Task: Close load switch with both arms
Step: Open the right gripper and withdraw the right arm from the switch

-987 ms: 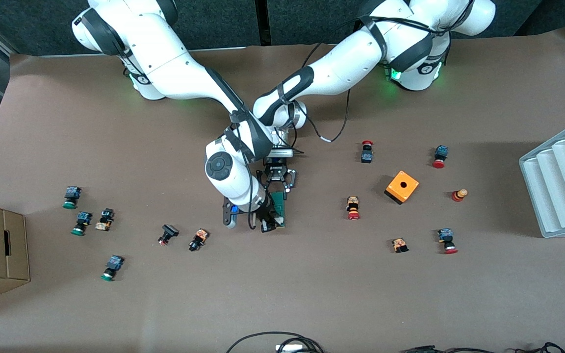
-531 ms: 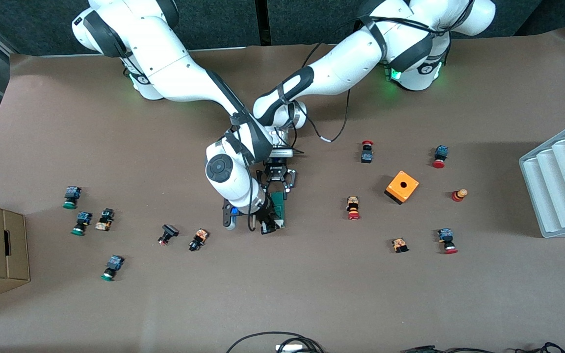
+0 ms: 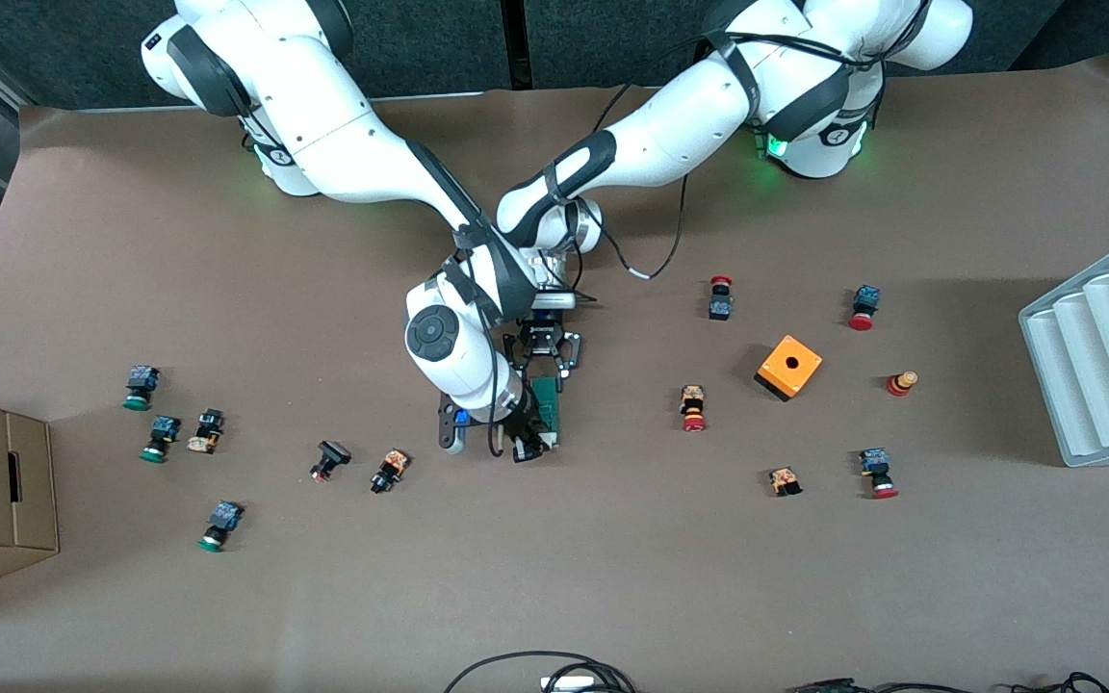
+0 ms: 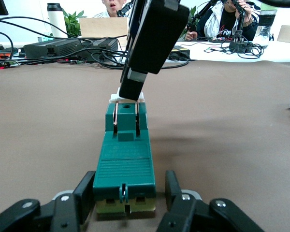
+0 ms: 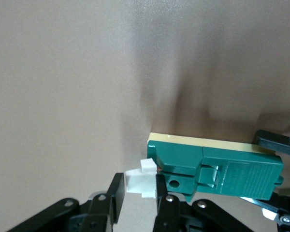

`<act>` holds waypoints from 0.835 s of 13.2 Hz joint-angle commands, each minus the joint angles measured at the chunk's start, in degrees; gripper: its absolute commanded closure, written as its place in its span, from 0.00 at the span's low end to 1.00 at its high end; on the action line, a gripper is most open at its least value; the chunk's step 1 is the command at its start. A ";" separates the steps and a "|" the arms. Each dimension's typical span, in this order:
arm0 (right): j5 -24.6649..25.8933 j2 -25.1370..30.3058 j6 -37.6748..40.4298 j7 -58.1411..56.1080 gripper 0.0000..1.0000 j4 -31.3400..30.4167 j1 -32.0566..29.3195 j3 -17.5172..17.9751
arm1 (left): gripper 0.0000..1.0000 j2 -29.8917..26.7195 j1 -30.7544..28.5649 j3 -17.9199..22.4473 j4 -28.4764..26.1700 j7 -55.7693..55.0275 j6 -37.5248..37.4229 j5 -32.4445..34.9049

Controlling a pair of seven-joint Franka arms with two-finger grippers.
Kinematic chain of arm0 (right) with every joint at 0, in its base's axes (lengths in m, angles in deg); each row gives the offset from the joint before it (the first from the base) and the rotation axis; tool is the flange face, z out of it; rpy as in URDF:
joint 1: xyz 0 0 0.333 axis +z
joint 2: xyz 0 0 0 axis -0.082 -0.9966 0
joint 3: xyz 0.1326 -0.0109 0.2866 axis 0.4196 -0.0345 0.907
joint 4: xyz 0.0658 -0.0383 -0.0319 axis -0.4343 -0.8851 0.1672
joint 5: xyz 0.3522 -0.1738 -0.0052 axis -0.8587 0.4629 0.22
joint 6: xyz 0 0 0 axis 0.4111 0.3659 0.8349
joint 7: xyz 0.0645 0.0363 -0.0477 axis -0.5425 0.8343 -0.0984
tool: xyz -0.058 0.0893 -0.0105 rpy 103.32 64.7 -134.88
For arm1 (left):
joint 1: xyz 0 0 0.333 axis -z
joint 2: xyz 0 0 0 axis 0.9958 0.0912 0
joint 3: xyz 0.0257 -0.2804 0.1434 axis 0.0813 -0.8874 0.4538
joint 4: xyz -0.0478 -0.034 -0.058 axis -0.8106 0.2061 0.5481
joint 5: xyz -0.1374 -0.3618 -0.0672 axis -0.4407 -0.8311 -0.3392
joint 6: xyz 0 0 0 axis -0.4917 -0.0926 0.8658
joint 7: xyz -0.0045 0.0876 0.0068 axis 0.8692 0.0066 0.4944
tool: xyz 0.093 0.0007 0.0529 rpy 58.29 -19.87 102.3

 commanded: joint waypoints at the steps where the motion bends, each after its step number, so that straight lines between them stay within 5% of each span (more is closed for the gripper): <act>1: -1.92 -2.05 0.04 -0.64 0.66 2.01 -0.08 -0.43 | 0.34 0.60 0.87 0.64 0.92 -1.14 -0.64 0.91; 3: -1.92 -0.47 4.23 -0.81 0.60 2.10 -0.86 -0.43 | 0.34 0.60 0.87 0.64 0.92 -1.14 -0.64 0.91; 5: -1.83 2.51 9.85 -1.07 0.10 2.98 -2.88 -0.17 | 0.34 0.52 0.87 0.64 0.92 -1.14 -0.64 0.91; 6: -1.75 4.79 11.88 -1.51 0.00 2.98 -3.58 0.10 | 0.35 0.52 0.87 0.73 0.92 -1.05 -0.64 0.91; 11: -1.40 17.36 29.01 -18.00 0.00 2.01 -10.09 2.03 | 0.32 0.25 0.70 0.64 1.01 -0.26 -0.64 0.83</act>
